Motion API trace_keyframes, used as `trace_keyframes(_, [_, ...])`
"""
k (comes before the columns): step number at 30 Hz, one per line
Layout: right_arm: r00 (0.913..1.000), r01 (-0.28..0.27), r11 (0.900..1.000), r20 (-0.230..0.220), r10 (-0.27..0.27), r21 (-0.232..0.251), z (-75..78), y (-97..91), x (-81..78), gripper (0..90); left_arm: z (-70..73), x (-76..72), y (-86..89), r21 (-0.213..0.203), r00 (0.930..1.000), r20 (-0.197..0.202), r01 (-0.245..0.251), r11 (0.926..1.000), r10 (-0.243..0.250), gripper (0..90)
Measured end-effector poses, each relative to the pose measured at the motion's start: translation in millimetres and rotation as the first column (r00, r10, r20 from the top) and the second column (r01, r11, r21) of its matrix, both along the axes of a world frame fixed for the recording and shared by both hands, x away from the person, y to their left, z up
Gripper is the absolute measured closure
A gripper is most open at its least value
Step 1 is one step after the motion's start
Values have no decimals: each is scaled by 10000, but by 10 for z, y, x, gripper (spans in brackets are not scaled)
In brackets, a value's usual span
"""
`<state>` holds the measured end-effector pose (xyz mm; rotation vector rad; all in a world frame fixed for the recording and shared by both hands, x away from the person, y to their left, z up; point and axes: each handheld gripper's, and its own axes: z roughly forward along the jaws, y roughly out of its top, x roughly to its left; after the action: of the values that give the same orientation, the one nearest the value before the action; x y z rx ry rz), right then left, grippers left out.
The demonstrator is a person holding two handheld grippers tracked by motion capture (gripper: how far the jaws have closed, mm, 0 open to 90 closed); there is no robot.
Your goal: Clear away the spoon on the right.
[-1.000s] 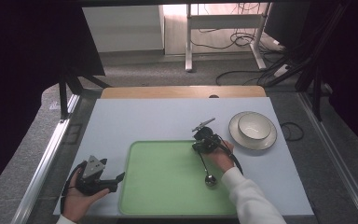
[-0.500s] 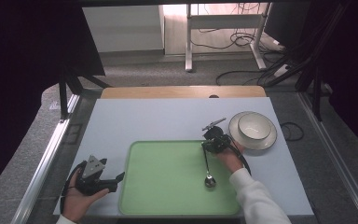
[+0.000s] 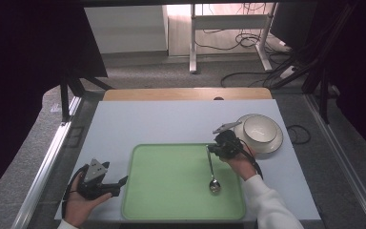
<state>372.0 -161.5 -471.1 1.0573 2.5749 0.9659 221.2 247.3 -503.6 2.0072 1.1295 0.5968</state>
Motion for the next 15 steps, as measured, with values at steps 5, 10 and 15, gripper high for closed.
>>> trace_keyframes(5, [9998,-66,9988,202,56,479,90,-155,-129,897,6,-4,-4,14,10000,26,15,10000,-15,160])
trace_keyframes(10, [9995,66,9951,306,-97,983,138,-330,-264,897,9,-9,1,-7,10000,43,2,10000,-2,160])
trace_keyframes(15, [9993,226,9904,256,-263,1361,140,-532,-420,897,9,-11,3,-31,10000,65,2,10000,-2,160])
